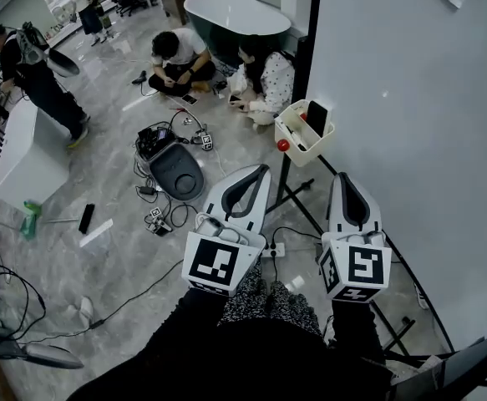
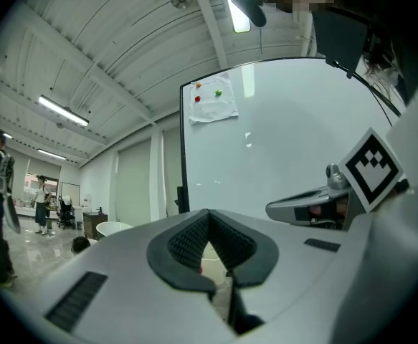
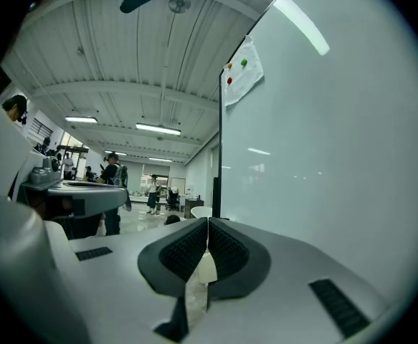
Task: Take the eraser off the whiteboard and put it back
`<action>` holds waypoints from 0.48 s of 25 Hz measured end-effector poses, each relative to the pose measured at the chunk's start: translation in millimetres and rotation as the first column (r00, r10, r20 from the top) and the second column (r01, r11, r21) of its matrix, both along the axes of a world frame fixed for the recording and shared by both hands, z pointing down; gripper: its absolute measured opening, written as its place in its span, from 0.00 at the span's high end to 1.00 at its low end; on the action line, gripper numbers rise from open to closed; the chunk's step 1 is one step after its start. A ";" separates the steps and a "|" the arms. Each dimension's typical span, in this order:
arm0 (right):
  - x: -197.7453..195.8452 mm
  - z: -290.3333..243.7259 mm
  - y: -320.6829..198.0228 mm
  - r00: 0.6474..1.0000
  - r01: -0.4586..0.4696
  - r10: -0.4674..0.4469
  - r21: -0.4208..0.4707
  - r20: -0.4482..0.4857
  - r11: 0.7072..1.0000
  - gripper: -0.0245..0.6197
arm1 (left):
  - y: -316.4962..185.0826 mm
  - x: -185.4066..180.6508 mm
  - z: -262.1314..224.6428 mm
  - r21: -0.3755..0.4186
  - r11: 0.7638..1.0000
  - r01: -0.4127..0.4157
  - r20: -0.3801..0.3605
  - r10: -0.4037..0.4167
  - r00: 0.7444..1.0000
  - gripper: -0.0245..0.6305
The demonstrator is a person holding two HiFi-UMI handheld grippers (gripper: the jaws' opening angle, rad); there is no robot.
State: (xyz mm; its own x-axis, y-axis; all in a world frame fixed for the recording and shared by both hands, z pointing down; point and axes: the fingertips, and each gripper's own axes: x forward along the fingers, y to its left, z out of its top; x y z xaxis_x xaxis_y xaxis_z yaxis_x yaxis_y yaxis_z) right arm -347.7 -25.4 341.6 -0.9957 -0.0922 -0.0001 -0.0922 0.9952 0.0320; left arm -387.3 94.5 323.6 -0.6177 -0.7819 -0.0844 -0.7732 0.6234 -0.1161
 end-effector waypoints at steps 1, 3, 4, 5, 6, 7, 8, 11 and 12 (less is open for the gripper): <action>-3.9 1.0 1.2 1.000 0.000 0.000 0.001 0.003 1.000 0.95 | -1.3 -5.9 1.9 -0.001 1.000 -0.007 -0.001 0.007 1.000 0.95; -13.6 1.2 4.7 1.000 0.001 -0.001 0.008 0.010 1.000 0.95 | -4.9 -19.2 3.8 0.004 1.000 -0.025 -0.001 0.025 1.000 0.95; -19.6 1.5 6.1 1.000 -0.003 0.003 0.012 0.012 1.000 0.95 | -7.0 -26.6 4.6 0.007 0.999 -0.037 0.000 0.037 0.999 0.95; -26.1 2.4 6.5 1.000 -0.013 0.013 0.015 0.012 1.000 0.95 | -9.4 -34.1 5.7 0.006 0.999 -0.052 0.002 0.052 0.999 0.95; -32.7 3.8 5.8 1.000 -0.029 0.029 0.016 0.012 0.999 0.95 | -12.2 -41.5 7.0 0.003 0.997 -0.072 0.005 0.072 0.997 0.95; -39.0 5.7 4.0 0.999 -0.052 0.052 0.016 0.010 0.999 0.95 | -15.5 -48.8 8.3 -0.002 0.995 -0.097 0.006 0.097 0.995 0.95; -45.6 7.4 1.7 0.997 -0.078 0.078 0.013 0.007 0.997 0.95 | -18.5 -56.3 9.1 -0.006 0.992 -0.122 0.007 0.122 0.992 0.95; -68.6 6.9 -1.7 0.990 -0.140 0.140 0.004 -0.002 0.990 0.95 | -23.0 -82.9 4.6 -0.012 0.983 -0.184 0.007 0.184 0.983 0.95; -75.8 4.7 -1.0 0.988 -0.157 0.157 0.003 -0.003 0.988 0.95 | -23.1 -91.8 1.5 -0.011 0.979 -0.202 0.008 0.202 0.979 0.95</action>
